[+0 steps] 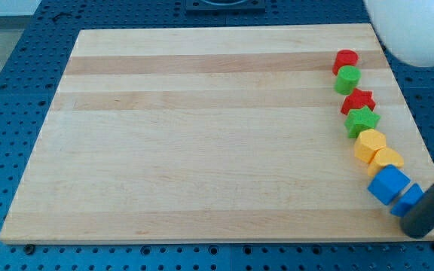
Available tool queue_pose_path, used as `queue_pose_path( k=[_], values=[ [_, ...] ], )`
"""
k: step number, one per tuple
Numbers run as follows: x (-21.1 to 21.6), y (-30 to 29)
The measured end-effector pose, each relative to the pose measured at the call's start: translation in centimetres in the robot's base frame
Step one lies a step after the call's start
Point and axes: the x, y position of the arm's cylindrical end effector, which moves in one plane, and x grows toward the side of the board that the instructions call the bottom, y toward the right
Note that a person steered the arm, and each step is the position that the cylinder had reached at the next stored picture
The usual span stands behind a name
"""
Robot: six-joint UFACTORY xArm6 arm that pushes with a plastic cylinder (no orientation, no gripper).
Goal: Slide blue triangle towards yellow hexagon
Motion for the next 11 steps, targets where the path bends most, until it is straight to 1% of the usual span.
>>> queue_pose_path(
  k=[2,3,5,7,8,9,11],
  values=[
    [0.0,1.1],
    [-0.8,3.2],
    [-0.9,3.2],
    [-2.1,1.4],
    [-1.6,-0.7],
    [-1.4,-1.1],
    [-1.4,7.3]
  ],
)
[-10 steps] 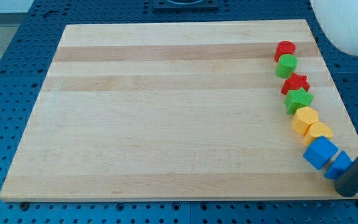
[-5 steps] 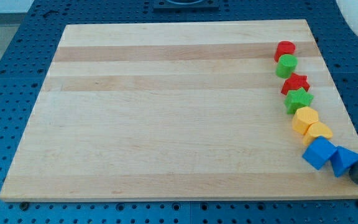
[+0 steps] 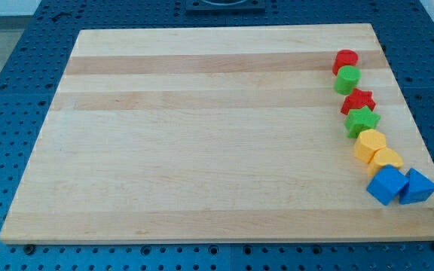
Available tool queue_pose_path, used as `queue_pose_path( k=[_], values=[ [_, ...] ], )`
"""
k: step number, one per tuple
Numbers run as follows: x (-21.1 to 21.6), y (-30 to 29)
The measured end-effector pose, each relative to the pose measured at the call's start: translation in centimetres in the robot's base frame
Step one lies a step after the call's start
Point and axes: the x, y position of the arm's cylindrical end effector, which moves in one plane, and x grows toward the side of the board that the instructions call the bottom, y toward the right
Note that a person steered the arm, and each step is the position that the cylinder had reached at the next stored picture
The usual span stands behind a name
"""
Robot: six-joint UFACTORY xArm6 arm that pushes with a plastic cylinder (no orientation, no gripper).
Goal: Slide blue triangle towards yellow hexagon
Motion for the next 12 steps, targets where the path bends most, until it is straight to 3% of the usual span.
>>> queue_pose_path(
  k=[2,5,8,12],
  values=[
    [-1.3,-0.1],
    [-1.4,-6.6],
    [-1.5,-1.9],
    [-4.6,-3.6]
  ],
)
